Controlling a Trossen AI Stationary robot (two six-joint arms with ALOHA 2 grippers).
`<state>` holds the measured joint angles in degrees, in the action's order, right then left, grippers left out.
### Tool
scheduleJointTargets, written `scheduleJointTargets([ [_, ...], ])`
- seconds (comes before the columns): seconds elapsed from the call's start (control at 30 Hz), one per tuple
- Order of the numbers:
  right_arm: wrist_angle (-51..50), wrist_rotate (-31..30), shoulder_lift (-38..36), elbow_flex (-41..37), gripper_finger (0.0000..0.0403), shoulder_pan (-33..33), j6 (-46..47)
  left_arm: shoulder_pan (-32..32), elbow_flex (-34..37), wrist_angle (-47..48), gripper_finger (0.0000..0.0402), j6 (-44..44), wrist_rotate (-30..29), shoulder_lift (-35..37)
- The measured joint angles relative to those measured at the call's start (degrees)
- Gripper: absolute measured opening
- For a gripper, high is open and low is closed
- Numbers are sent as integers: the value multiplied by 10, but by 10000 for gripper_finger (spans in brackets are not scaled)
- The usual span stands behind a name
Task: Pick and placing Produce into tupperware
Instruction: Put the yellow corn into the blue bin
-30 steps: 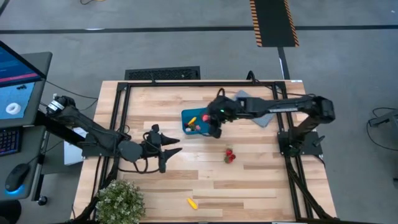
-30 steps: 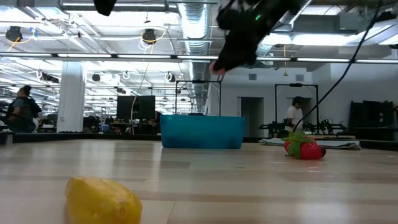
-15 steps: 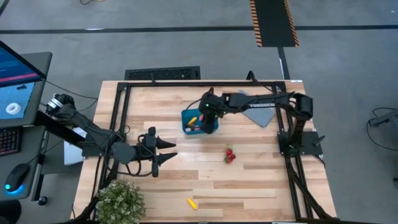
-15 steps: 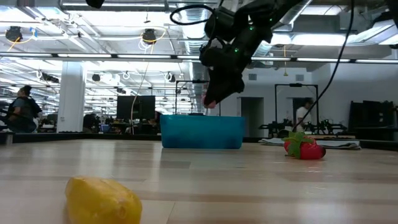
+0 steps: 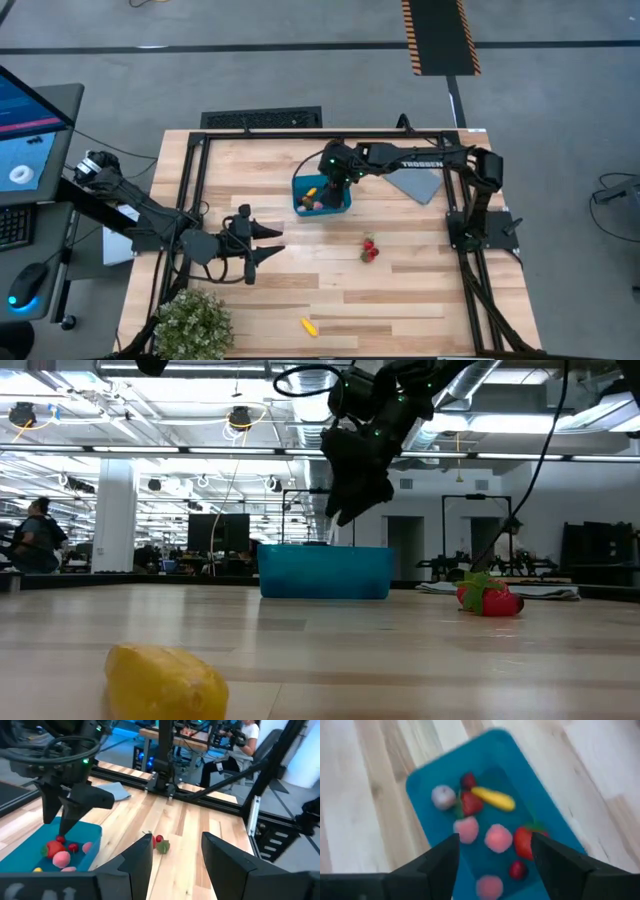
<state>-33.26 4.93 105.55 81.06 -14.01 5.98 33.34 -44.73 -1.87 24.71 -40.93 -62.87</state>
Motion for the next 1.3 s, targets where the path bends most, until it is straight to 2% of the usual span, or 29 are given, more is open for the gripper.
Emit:
scheduleJointTargets([
  [0.1, -29, 20, -13, -1, 269, 21, 2, 0, 0, 18, 160, -11, 47, 0],
  [0.23, -15, 21, -48, -1, 270, 79, 6, 0, 0, 69, 160, -4, 118, 0],
  [0.43, 26, -68, -113, -1, 270, 178, 33, -1, 0, 119, 160, 1, 137, -4],
  [0.57, 33, -137, -157, -1, 270, 245, 66, -3, 0, 146, 160, 0, 174, -30],
  [0.73, 35, -242, -204, -1, 270, 327, 93, -4, 0, 141, 160, -10, 238, -85],
  [0.97, 38, -320, -232, -1, 270, 407, 152, -3, -8, 89, 160, -30, 308, -169],
  [1.17, 33, -352, -228, -1, 270, 449, 204, 1, -58, 73, 160, -89, 368, -272],
  [1.3, 35, -355, -228, -1, 270, 466, 239, 7, -109, 100, 160, -124, 377, -330],
])
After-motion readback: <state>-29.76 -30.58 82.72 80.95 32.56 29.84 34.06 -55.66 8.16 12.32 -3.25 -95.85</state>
